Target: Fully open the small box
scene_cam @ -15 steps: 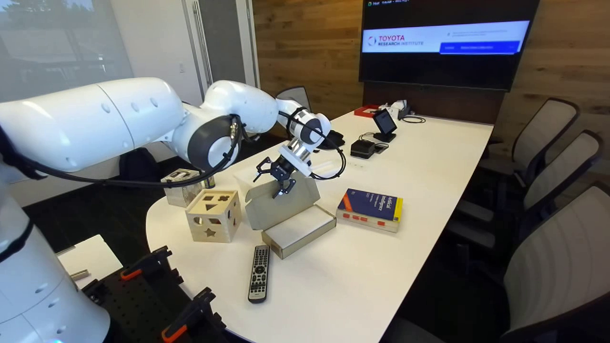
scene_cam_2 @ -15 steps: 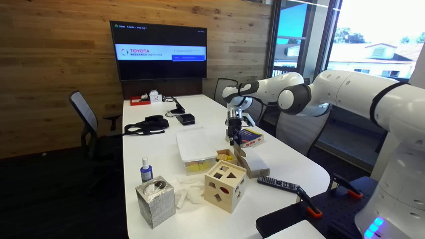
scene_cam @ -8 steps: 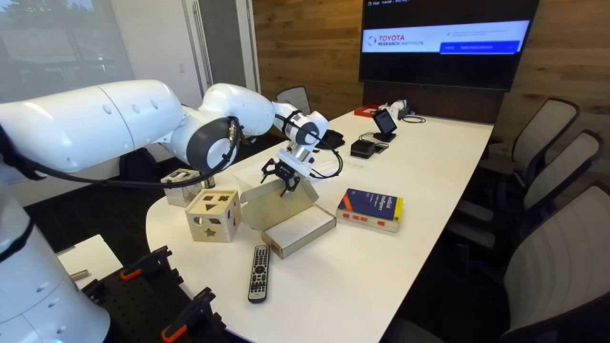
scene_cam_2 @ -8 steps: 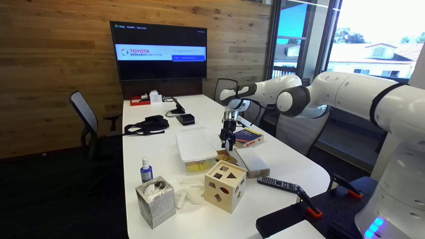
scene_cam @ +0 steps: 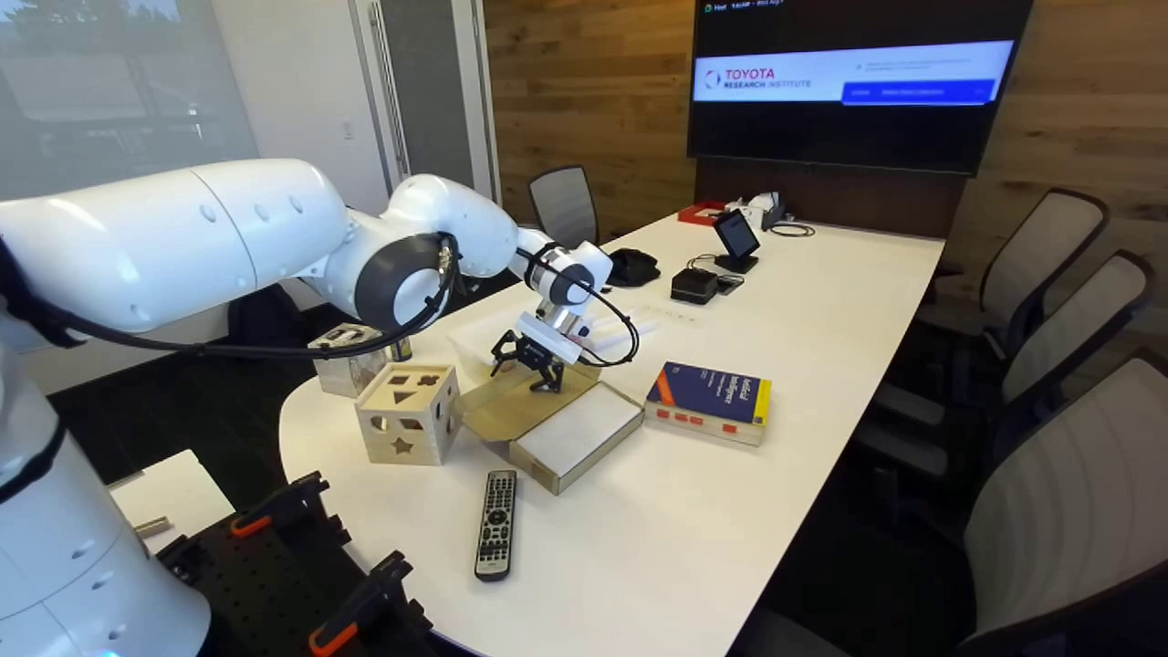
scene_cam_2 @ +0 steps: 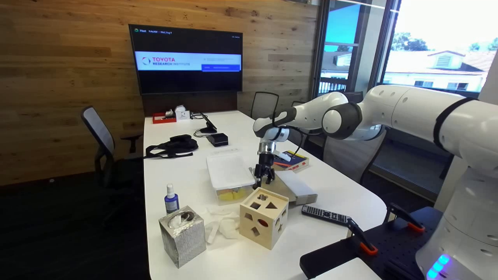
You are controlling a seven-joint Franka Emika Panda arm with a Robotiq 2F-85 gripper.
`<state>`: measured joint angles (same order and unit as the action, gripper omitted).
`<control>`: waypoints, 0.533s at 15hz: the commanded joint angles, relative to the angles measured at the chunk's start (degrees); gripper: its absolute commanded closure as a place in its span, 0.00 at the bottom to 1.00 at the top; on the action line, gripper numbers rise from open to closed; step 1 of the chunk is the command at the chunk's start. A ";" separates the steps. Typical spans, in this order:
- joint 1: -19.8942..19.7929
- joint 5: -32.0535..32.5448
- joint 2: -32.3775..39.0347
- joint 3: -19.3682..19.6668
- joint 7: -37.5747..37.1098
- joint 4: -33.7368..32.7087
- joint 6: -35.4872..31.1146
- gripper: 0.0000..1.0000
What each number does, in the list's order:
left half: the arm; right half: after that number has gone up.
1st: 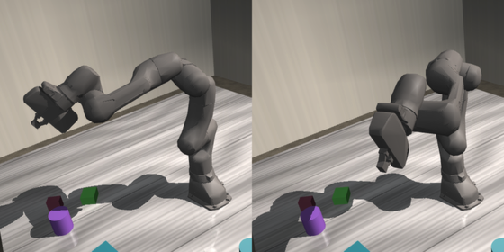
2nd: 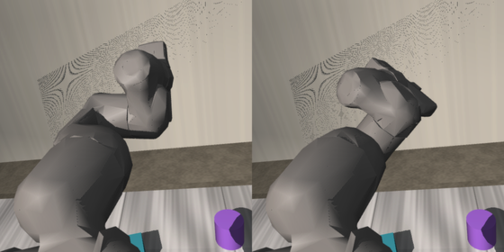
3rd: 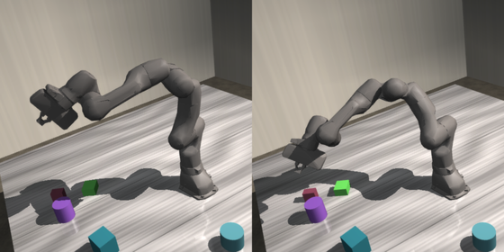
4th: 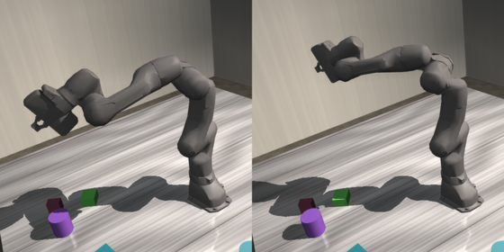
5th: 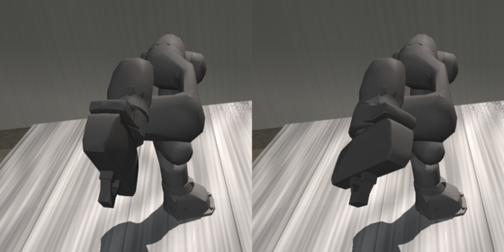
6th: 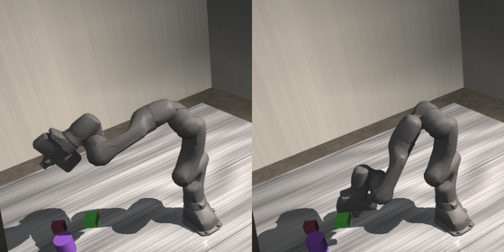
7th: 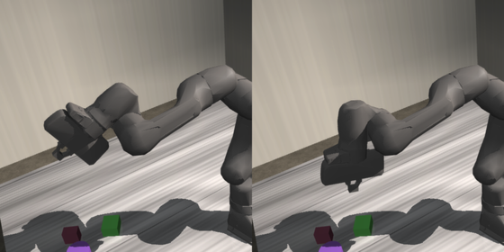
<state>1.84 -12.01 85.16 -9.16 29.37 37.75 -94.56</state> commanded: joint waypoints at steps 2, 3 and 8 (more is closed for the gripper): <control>0.52 2.00 -0.18 0.90 -2.57 2.68 -2.20 0.00; 0.43 2.00 -0.19 0.85 -2.81 2.40 -2.17 0.00; -0.35 0.89 -2.08 0.34 -2.50 0.93 0.92 0.00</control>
<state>1.95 -11.24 84.92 -9.19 27.67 37.83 -94.80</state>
